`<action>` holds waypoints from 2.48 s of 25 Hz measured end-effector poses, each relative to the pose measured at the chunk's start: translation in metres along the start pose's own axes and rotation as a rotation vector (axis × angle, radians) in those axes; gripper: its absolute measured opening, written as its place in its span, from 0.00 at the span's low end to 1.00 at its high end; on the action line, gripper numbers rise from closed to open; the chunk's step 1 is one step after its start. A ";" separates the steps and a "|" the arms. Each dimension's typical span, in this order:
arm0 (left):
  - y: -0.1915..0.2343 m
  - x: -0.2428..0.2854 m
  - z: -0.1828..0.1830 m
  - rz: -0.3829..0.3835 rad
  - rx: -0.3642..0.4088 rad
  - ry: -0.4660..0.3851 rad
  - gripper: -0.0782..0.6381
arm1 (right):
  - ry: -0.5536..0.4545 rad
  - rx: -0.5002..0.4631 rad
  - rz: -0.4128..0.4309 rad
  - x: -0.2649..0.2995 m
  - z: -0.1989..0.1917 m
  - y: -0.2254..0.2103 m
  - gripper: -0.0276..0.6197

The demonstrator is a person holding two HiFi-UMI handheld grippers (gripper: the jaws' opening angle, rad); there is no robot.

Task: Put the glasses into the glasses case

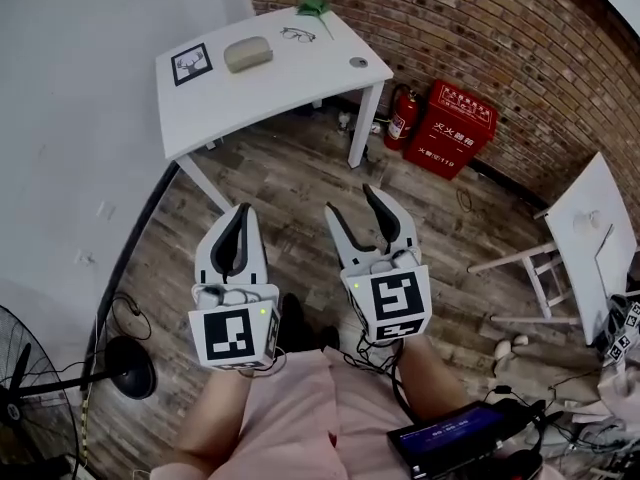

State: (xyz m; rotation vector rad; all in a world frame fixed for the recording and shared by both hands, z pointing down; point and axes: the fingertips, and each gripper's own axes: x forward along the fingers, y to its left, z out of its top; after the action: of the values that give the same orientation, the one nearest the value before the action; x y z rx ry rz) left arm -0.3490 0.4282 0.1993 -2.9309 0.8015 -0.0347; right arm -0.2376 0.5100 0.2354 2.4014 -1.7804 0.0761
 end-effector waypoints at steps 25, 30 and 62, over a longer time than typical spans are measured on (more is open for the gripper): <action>0.158 0.270 -0.022 -0.048 0.002 -0.010 0.12 | -0.008 -0.039 -0.094 0.290 0.031 -0.079 0.40; 0.170 0.303 -0.018 -0.072 -0.001 -0.028 0.12 | -0.023 -0.061 -0.143 0.316 0.046 -0.104 0.39; 0.143 0.551 -0.081 -0.009 0.016 0.172 0.12 | 0.072 0.012 0.013 0.520 -0.004 -0.280 0.35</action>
State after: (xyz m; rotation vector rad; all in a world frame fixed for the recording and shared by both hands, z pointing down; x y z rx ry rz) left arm 0.0490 0.0186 0.2615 -2.9460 0.8057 -0.2955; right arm 0.1821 0.0978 0.2817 2.3640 -1.7689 0.1723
